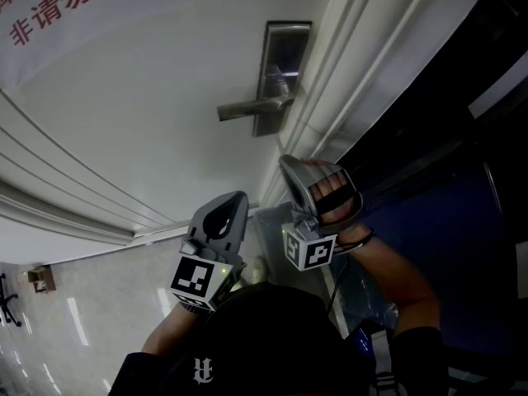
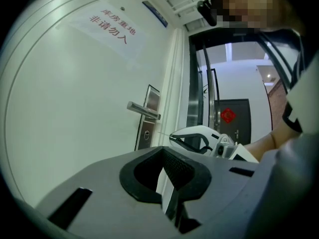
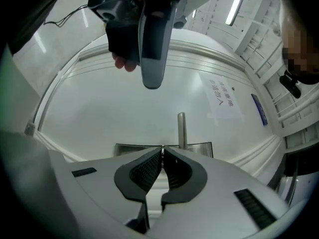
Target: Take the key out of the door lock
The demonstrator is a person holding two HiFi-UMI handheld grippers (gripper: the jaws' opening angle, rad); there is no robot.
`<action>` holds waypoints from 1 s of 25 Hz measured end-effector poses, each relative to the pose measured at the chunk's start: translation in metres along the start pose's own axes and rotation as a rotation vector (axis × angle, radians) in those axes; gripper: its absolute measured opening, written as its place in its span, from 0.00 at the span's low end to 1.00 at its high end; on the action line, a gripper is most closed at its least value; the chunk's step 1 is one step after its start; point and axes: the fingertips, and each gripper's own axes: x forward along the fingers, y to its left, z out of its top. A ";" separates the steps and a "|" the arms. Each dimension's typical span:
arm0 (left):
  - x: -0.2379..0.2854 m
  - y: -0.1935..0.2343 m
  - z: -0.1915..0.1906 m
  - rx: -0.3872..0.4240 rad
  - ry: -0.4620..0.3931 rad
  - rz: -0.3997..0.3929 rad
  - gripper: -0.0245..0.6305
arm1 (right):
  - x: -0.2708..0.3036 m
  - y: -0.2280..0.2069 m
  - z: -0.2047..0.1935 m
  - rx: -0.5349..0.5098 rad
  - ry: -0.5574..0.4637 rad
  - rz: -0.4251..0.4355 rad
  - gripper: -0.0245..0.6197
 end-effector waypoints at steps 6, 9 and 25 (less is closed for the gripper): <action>-0.008 -0.006 0.008 0.044 -0.014 -0.003 0.05 | -0.024 -0.013 0.016 0.052 -0.014 0.033 0.07; -0.008 -0.013 0.012 0.061 -0.026 -0.016 0.05 | -0.032 -0.018 0.021 0.085 -0.012 0.051 0.07; -0.010 -0.019 0.018 0.071 -0.029 -0.029 0.05 | -0.038 -0.021 0.034 0.137 -0.019 0.089 0.07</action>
